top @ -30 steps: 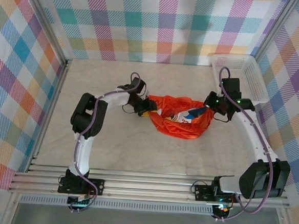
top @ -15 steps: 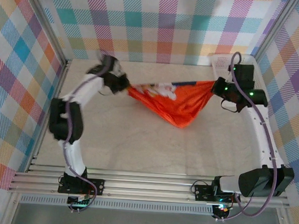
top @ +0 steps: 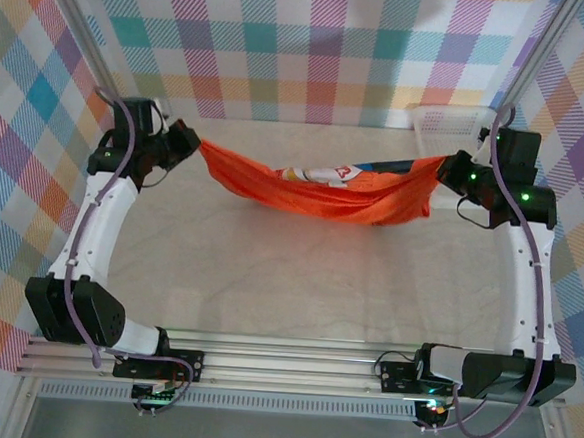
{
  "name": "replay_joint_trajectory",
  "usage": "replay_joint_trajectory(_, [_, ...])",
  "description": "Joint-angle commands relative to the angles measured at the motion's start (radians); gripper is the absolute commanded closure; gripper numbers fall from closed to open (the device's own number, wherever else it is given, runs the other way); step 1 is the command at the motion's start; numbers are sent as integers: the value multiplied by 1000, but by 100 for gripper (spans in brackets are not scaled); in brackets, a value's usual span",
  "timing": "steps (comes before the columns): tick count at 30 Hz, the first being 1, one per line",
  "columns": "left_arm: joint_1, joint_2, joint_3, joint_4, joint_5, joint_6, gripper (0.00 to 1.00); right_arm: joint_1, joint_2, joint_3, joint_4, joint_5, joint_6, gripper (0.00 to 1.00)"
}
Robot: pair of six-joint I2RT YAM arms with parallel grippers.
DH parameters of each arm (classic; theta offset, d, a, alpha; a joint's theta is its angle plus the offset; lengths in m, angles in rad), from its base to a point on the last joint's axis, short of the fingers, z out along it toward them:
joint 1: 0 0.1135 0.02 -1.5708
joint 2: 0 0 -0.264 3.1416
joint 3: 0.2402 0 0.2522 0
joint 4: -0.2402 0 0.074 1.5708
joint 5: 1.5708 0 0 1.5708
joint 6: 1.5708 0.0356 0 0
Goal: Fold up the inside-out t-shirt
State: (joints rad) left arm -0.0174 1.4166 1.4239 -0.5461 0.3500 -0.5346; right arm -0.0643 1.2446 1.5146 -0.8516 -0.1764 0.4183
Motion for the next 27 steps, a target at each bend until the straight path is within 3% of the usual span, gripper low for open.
replay_joint_trajectory(1, [-35, 7, -85, 40, 17, -10, 100, 0, -15, -82, 25, -109, 42, 100])
replay_joint_trajectory(6, [-62, 47, -167, 66, 35, -10, 100, 0, -6, -209, 75, -112, 43, 100])
replay_joint_trajectory(10, [-62, 54, -112, 39, 18, 6, 100, 1, 19, -197, 74, -111, 31, 100])
replay_joint_trajectory(16, [27, 103, 194, -45, -30, 9, 100, -2, 30, -51, 52, -36, -1, 100])
replay_joint_trajectory(22, [69, 342, 766, -202, 40, -53, 100, -4, 118, 213, 9, -68, 18, 100])
replay_joint_trajectory(25, [69, 327, 780, -188, 28, -56, 100, -5, 102, 207, 31, -89, 32, 100])
replay_joint_trajectory(27, [70, 273, 699, -182, 6, -28, 100, -5, 83, 153, 49, -128, 43, 100])
